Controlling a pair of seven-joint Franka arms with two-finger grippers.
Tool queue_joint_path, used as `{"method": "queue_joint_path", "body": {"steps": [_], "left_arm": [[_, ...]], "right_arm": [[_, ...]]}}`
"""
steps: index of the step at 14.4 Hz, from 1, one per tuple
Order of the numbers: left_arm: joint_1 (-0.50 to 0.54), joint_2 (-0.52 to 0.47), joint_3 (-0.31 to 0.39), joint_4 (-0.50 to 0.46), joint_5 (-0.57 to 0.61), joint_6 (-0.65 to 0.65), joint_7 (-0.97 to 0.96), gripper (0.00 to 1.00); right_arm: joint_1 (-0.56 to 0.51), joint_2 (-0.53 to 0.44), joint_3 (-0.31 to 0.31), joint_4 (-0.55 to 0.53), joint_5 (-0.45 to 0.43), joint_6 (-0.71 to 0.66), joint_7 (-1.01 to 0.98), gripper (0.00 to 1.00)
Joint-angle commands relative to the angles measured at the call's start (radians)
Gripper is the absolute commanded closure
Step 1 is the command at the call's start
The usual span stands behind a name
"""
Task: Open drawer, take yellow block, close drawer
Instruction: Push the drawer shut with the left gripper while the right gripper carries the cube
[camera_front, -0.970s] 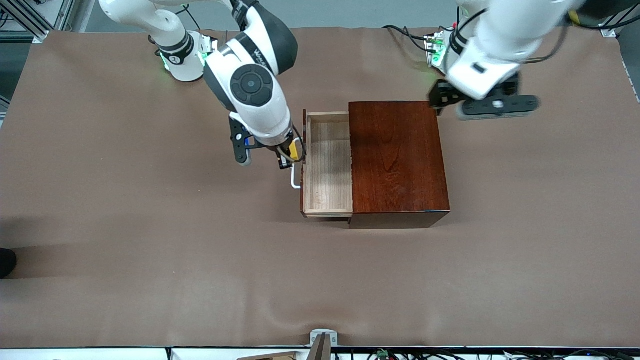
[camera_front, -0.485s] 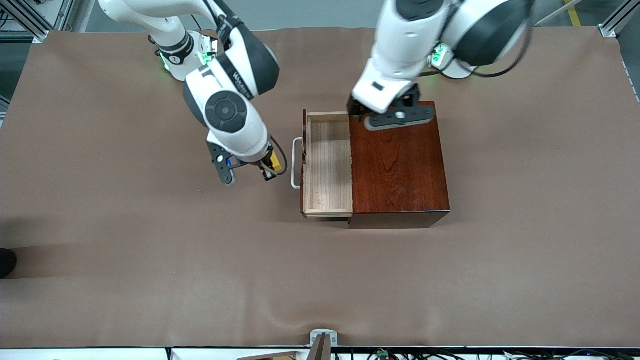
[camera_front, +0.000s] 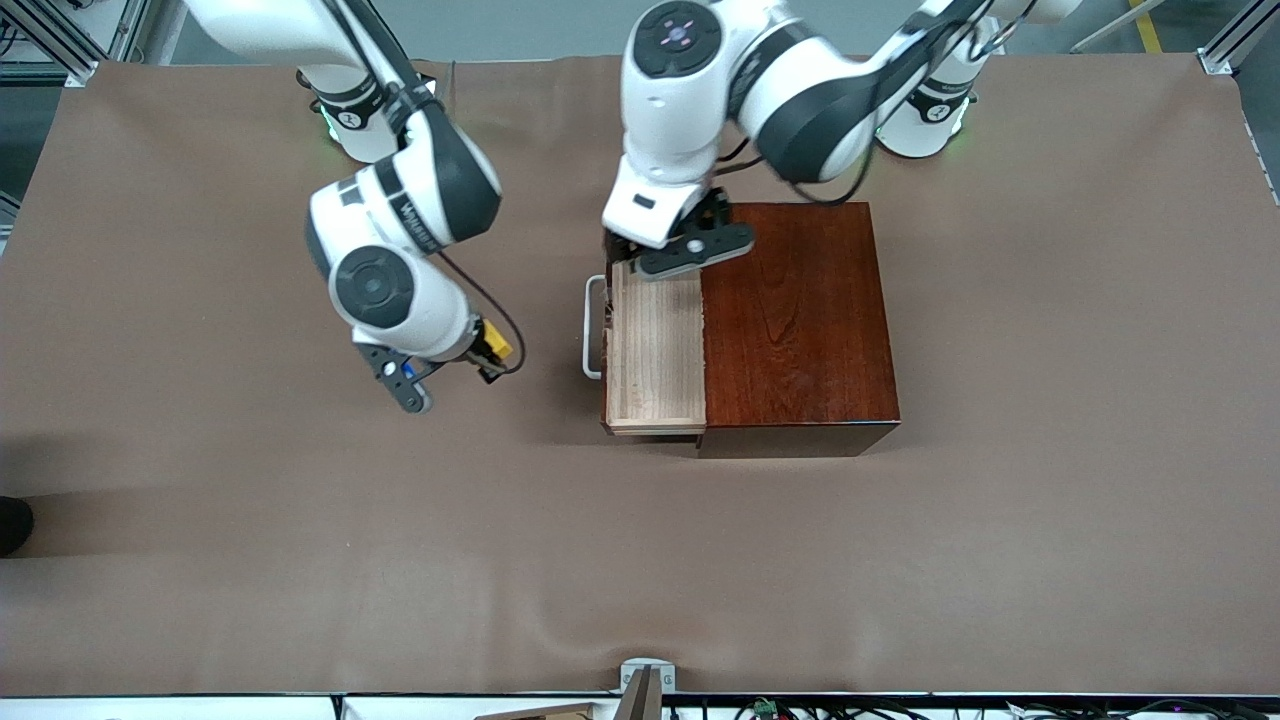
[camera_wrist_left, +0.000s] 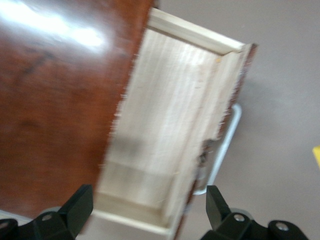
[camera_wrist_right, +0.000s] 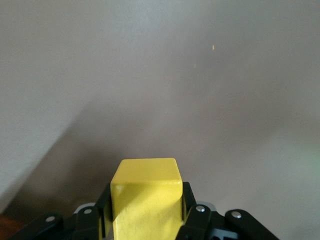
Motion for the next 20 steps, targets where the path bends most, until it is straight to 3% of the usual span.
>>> {"method": "queue_joint_path", "body": {"steps": [1,7,13,20], "left_arm": [[-0.085,0.121,0.024,0.109,0.08,0.068,-0.159,0.0],[-0.465,0.253,0.404,0.226,0.08,0.227,-0.404,0.0],[-0.528,0.353,0.445,0.258,0.08,0.385,-0.59,0.0],[-0.562,0.37,0.502,0.241,0.085,0.363,-0.631,0.0]], "right_arm": [[-0.052,-0.044,0.017,-0.061,-0.021,0.007,-0.132,0.93],[-0.158,-0.051,0.015,-0.112,-0.036,0.024,-0.355,0.92],[-0.266,-0.116,0.015,-0.241,-0.042,0.116,-0.594,0.92],[-0.373,-0.162,0.015,-0.393,-0.083,0.27,-0.844,0.91]]}}
